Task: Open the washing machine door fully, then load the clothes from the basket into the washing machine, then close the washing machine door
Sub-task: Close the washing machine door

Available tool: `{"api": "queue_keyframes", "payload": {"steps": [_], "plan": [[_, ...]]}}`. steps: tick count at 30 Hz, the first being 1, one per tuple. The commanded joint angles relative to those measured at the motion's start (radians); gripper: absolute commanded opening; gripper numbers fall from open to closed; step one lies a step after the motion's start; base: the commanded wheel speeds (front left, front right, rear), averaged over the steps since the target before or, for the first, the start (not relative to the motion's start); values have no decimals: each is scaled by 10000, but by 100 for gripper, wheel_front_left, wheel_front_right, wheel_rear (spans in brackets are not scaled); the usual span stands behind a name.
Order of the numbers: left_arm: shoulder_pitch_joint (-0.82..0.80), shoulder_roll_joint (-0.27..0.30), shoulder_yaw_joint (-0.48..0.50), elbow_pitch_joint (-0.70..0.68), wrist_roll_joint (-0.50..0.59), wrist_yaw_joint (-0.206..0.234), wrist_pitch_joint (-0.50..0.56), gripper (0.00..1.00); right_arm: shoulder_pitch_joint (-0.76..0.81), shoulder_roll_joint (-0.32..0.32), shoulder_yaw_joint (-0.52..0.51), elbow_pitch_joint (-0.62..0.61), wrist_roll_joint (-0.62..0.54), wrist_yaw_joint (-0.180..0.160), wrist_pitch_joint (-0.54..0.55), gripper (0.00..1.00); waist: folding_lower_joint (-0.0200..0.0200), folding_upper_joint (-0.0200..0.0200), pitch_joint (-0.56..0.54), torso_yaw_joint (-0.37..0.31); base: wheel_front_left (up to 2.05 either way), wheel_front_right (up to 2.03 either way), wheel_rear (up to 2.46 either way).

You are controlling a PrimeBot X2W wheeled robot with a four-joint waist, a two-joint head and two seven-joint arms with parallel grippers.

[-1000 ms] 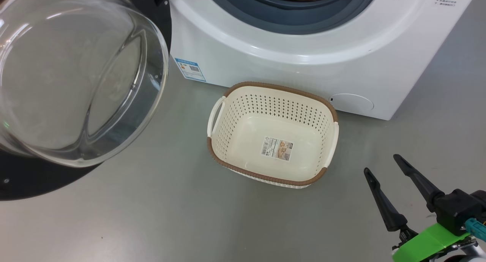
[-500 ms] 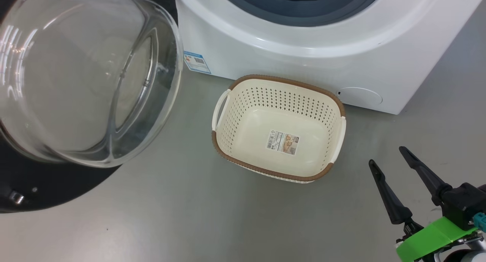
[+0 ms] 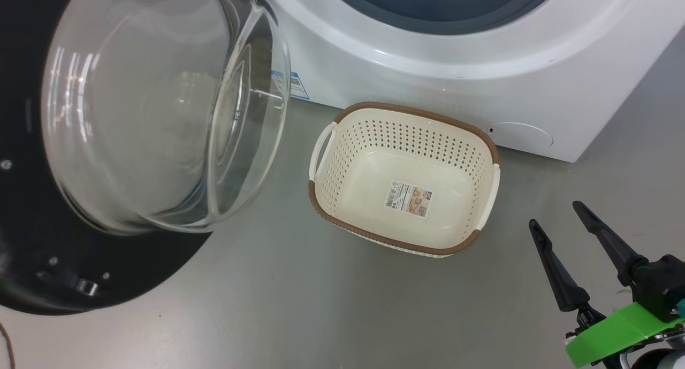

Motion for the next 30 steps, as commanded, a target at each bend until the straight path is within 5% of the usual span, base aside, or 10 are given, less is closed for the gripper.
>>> {"api": "queue_keyframes", "payload": {"steps": [1,13,30], "plan": [[-25,500,270,-485,-38,-168,273,0,-204,-127,145,-322,-4,16,35,100,0,-1,-12,12,0,0,0],[541,162,-381,-1938,114,-444,986,0,-155,49,224,-248,-25,16,-56,100,0,-1,-273,-85,0,0,0],[1226,-437,-1321,-3368,102,-250,1529,0,-205,541,438,196,-66,16,-568,100,0,-1,-707,-1330,0,0,0]]}}
